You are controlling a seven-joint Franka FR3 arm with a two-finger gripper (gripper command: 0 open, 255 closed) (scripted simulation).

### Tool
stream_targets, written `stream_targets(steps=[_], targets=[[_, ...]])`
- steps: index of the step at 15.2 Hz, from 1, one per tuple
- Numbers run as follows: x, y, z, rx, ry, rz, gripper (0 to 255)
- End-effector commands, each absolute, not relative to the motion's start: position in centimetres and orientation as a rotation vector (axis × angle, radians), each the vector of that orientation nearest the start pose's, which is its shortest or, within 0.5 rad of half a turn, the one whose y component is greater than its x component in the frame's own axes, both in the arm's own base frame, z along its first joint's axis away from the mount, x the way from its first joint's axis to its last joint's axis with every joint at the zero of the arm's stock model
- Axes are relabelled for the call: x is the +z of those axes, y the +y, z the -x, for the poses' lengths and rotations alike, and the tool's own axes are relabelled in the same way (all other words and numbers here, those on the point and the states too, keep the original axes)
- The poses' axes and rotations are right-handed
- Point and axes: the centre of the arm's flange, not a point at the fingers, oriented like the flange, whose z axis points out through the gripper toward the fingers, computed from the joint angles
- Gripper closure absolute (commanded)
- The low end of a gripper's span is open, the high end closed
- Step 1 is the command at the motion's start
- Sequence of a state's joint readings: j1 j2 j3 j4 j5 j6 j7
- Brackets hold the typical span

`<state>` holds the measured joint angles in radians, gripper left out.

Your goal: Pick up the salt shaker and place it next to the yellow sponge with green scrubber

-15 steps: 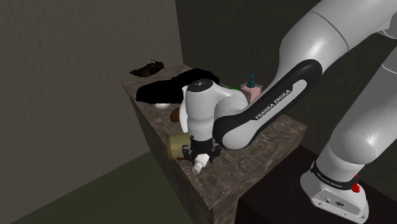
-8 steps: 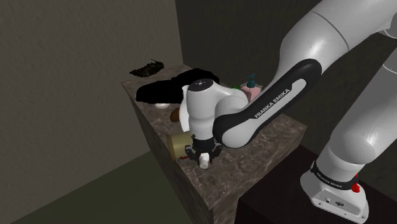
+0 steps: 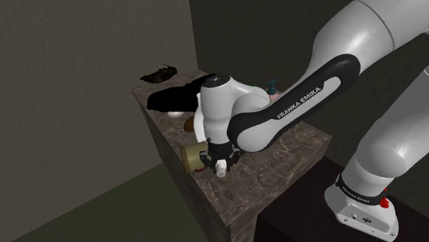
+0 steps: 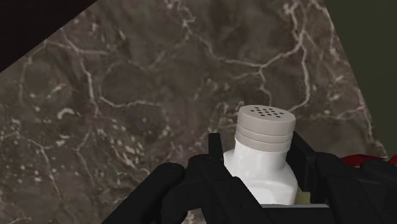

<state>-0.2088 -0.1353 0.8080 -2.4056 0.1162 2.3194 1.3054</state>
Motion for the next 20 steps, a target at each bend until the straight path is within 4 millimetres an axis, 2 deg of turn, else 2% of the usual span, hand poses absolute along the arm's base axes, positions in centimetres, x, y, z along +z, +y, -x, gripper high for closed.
stream_targets(steps=[1, 14, 20], targets=[[36.1, 27.3, -39.6, -0.025, 1.207, 2.898, 255], [42.8, 27.3, -39.6, -0.025, 1.207, 2.898, 255], [42.9, 19.7, -41.9, -0.025, 1.207, 2.898, 255]])
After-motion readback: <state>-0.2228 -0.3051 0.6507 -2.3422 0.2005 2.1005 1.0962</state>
